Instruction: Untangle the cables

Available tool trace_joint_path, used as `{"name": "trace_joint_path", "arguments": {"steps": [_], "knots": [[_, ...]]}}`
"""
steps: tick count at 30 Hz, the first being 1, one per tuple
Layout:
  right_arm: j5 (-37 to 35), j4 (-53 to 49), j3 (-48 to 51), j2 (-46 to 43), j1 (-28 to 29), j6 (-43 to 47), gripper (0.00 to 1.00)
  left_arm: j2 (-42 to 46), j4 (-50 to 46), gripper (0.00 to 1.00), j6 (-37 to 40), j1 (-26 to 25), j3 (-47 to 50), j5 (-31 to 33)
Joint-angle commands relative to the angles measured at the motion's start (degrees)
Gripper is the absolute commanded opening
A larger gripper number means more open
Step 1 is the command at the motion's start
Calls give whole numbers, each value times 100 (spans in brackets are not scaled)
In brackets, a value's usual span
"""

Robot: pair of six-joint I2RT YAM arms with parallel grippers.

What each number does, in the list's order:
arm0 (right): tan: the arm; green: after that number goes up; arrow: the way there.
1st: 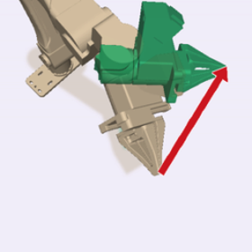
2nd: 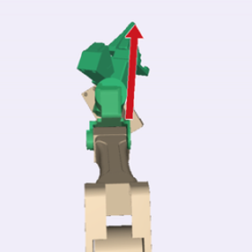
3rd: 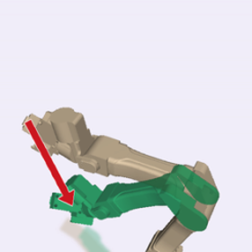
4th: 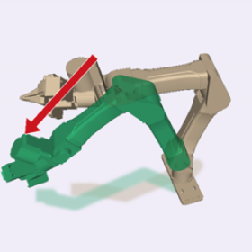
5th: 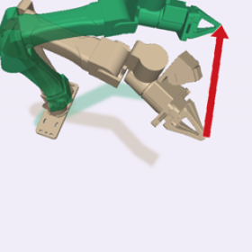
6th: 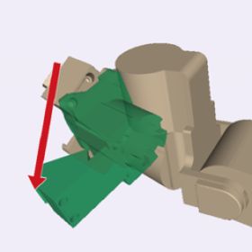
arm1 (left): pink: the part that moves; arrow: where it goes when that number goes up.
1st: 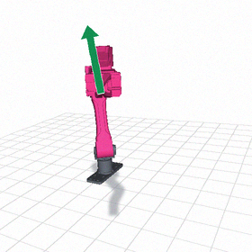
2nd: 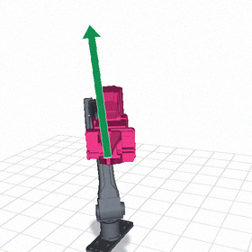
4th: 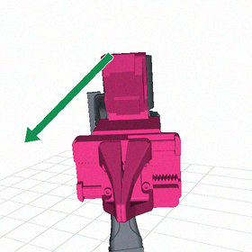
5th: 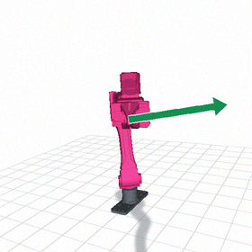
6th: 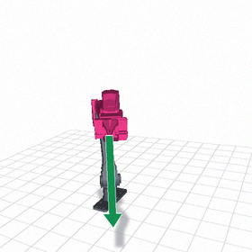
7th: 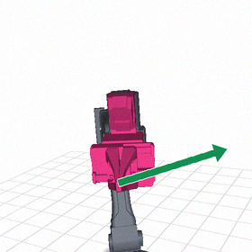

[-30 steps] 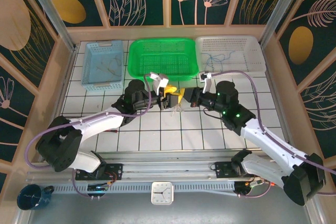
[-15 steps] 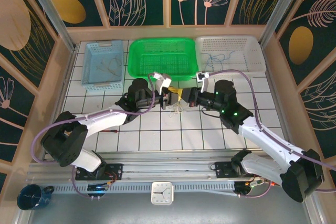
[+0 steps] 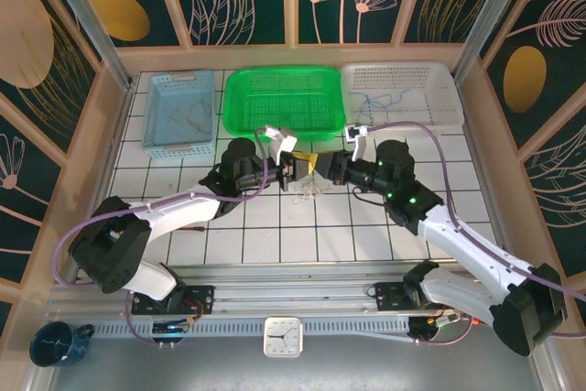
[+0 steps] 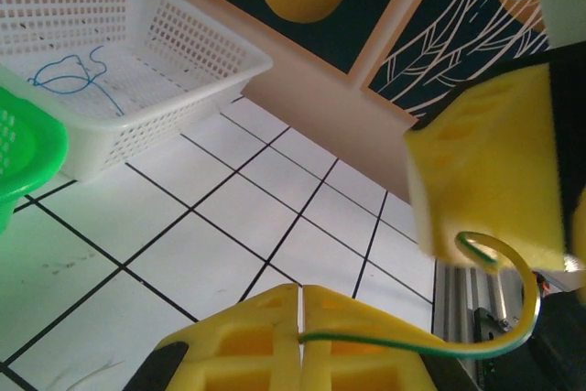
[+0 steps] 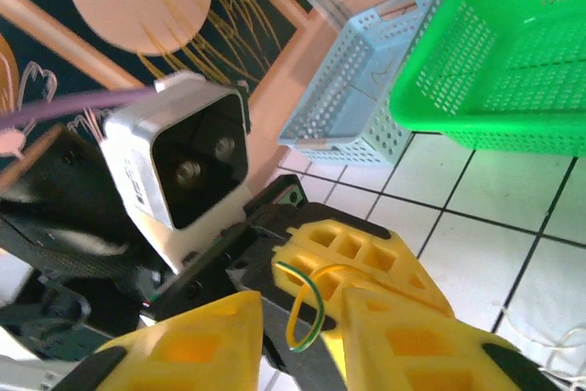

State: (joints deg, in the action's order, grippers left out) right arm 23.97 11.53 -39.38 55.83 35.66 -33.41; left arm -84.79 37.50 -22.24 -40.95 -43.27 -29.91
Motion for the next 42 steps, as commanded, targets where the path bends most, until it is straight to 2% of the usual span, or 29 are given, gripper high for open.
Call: {"name": "trace_joint_path", "arguments": {"steps": [1, 8, 13, 26, 34, 42], "knots": [[-395, -224, -90, -379, -95, 62, 41, 170, 316, 0, -89, -34, 64, 134], [-1233, -684, 264, -1097, -236, 141, 56, 318, 180, 0, -223, -36, -105, 181], [-1412, -696, 572, -1414, -258, 194, 63, 436, 111, 0, -368, -36, -213, 78], [-1187, -305, 1078, -1562, -252, 730, 67, 576, -303, 0, -757, -31, -644, 20], [-958, 26, 1165, -1247, -222, 860, 67, 585, -290, 0, -955, -34, -775, -13], [-987, 406, 720, -335, 35, 1130, 70, 527, -339, 0, -1053, -32, -928, -85]]}}
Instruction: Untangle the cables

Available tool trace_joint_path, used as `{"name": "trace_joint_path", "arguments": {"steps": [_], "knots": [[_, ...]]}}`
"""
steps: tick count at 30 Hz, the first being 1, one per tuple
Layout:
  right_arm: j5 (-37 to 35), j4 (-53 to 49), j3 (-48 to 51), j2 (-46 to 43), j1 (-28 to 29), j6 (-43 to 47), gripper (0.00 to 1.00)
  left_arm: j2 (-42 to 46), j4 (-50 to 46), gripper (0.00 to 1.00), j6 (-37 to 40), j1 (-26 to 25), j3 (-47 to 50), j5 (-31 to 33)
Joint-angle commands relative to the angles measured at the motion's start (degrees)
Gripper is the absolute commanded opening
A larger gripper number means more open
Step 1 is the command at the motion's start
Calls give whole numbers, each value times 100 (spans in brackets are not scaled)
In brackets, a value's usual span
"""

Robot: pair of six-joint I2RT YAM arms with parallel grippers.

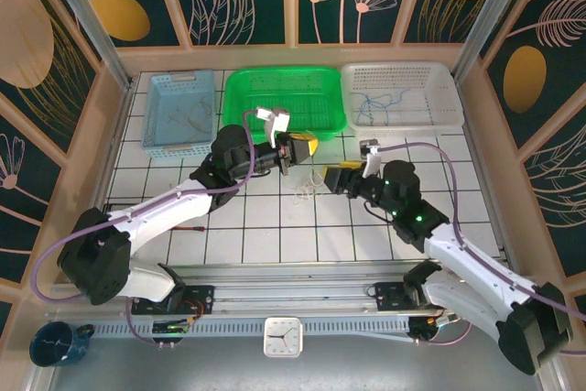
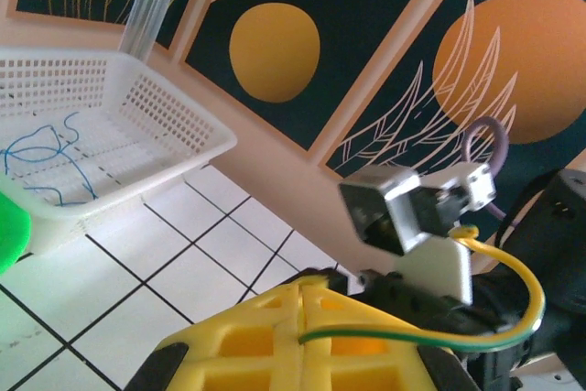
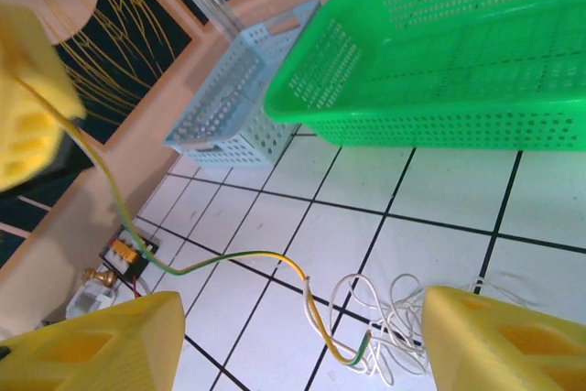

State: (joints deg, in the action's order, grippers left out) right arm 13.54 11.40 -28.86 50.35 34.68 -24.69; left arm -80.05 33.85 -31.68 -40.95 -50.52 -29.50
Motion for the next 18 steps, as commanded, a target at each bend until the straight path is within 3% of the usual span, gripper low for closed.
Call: {"name": "trace_joint_path", "arguments": {"steps": [1, 6, 11, 14, 18], "knots": [[-1, 425, -440, 382, 228, 336, 70, 35, 5, 0, -126, -36, -229, -134], [-307, 402, -1000, 1138, 606, 704, 70, -3, 32, 0, -184, -29, -248, -140], [-500, 729, -1209, 1714, 627, 792, 69, 5, 61, 0, -241, -36, -264, -169], [-527, 968, -1141, 1972, 560, 757, 56, 70, 70, 0, -268, -28, -260, -160], [-491, 1432, -676, 2085, 449, 557, 32, 228, 37, 0, -303, -35, -286, -51]]}}
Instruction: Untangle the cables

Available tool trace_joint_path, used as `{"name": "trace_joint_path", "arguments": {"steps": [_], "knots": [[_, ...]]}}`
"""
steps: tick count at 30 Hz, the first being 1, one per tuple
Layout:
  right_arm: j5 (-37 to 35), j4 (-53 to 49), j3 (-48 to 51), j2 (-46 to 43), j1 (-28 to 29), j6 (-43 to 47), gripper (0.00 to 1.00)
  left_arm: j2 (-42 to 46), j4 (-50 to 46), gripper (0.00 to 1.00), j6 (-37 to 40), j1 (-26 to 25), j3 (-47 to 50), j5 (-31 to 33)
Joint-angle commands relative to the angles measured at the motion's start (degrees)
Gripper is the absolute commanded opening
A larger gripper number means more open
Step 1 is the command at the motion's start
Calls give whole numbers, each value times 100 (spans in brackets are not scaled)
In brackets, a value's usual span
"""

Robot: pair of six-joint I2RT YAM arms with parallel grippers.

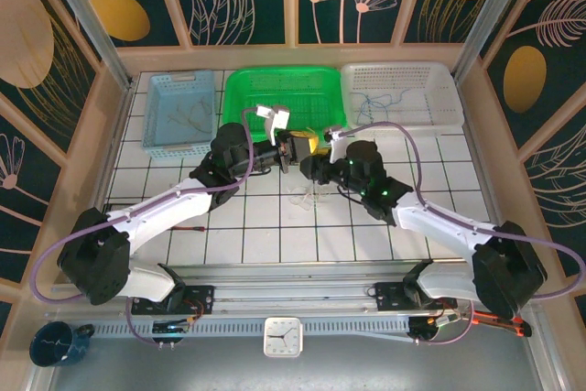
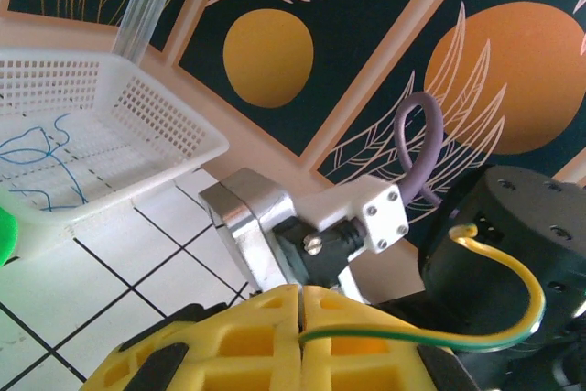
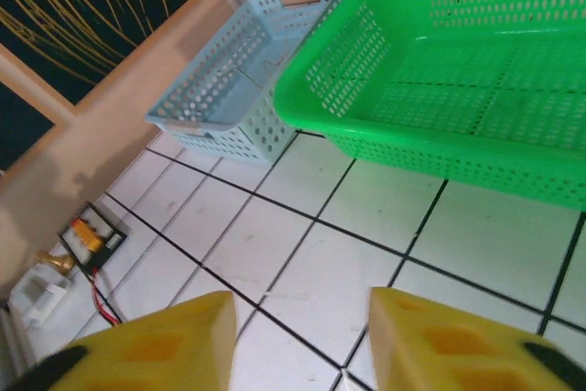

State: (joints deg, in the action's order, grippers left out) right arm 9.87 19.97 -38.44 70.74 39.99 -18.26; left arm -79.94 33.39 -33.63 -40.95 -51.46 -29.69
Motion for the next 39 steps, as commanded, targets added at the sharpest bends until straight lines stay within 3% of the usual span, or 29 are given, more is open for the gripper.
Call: {"name": "trace_joint_path", "arguments": {"steps": [1, 12, 28, 33, 39], "knots": [[-130, 643, 401, 45, -91, -134, 29, 260, 73, 0, -118, -33, -204, 17], [-196, 1079, 1418, -308, -96, -668, 31, 508, -278, 0, 46, -36, -565, 393], [-402, 577, 1589, -1007, -74, -796, 42, 651, -1184, 0, 765, 119, -940, 1001], [-467, 399, 1644, -1227, -76, -836, 44, 630, -1407, 0, 771, 580, -958, 1294], [-527, 204, 1662, -1437, -77, -946, 47, 490, -1752, 0, 963, 1487, -1037, 1951]]}}
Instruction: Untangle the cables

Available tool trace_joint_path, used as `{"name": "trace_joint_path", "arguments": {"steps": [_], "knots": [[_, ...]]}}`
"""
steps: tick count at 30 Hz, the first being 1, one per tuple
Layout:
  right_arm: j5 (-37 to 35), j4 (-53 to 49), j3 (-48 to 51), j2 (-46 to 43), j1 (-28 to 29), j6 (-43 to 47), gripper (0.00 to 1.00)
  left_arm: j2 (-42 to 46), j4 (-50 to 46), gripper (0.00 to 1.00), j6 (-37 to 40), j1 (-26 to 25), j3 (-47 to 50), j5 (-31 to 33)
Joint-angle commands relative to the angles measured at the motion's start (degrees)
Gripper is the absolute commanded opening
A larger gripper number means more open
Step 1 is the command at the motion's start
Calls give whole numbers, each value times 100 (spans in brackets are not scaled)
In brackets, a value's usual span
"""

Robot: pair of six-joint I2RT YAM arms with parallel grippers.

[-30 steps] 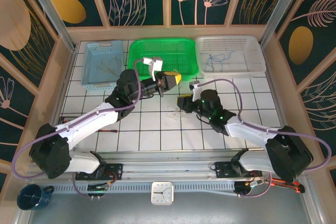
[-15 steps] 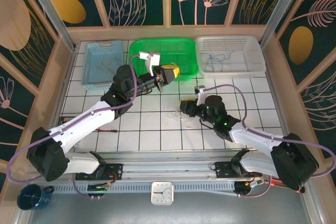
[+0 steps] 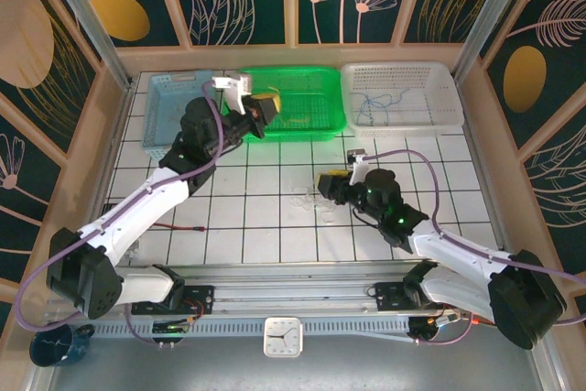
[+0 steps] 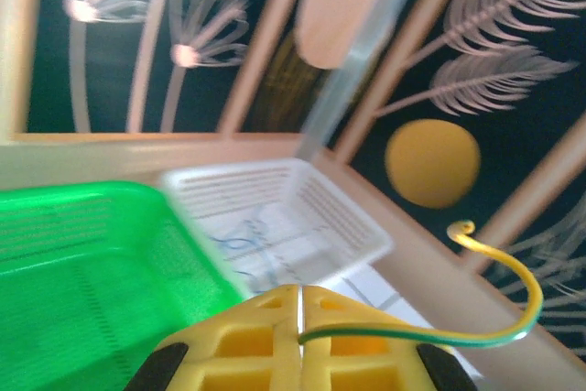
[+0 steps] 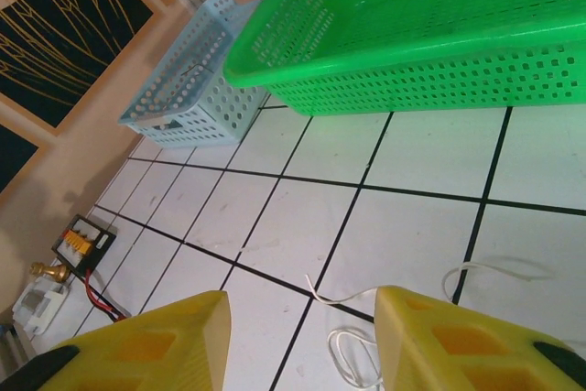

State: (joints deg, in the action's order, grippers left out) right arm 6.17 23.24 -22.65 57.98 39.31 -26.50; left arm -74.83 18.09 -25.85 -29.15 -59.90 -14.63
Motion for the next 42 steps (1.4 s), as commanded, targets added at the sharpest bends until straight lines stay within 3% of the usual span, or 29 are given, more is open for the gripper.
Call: {"name": "trace_joint_path", "arguments": {"steps": [1, 11, 17, 23, 27, 31, 35, 38, 42], "knots": [[-175, -175, 86, -193, 4, -135, 48, -80, -232, 0, 161, 522, -206, 498], [-415, -735, 42, -530, 6, -284, 61, -1069, -101, 0, -290, 2394, -593, 1261], [-536, -982, 85, -736, 14, -363, 62, -1843, -71, 0, -165, 2853, -842, 1556], [-625, -1161, 95, -861, 24, -408, 62, -2566, -325, 0, 85, 2967, -975, 1592], [-670, -1251, 99, -930, 24, -410, 62, -2739, -507, 20, 158, 2975, -1072, 1445], [-688, -1270, 95, -943, 24, -411, 62, -2730, -614, 60, 148, 2975, -1162, 1264], [-688, -1254, 81, -928, 16, -409, 62, -2623, -739, 85, 124, 2974, -1276, 1012], [-686, -1256, 59, -907, 16, -378, 62, -2503, -817, 99, 85, 2967, -1318, 740], [-663, -1261, -6, -831, 15, -330, 62, -2370, -927, 99, -6, 2967, -1365, 330]]}}
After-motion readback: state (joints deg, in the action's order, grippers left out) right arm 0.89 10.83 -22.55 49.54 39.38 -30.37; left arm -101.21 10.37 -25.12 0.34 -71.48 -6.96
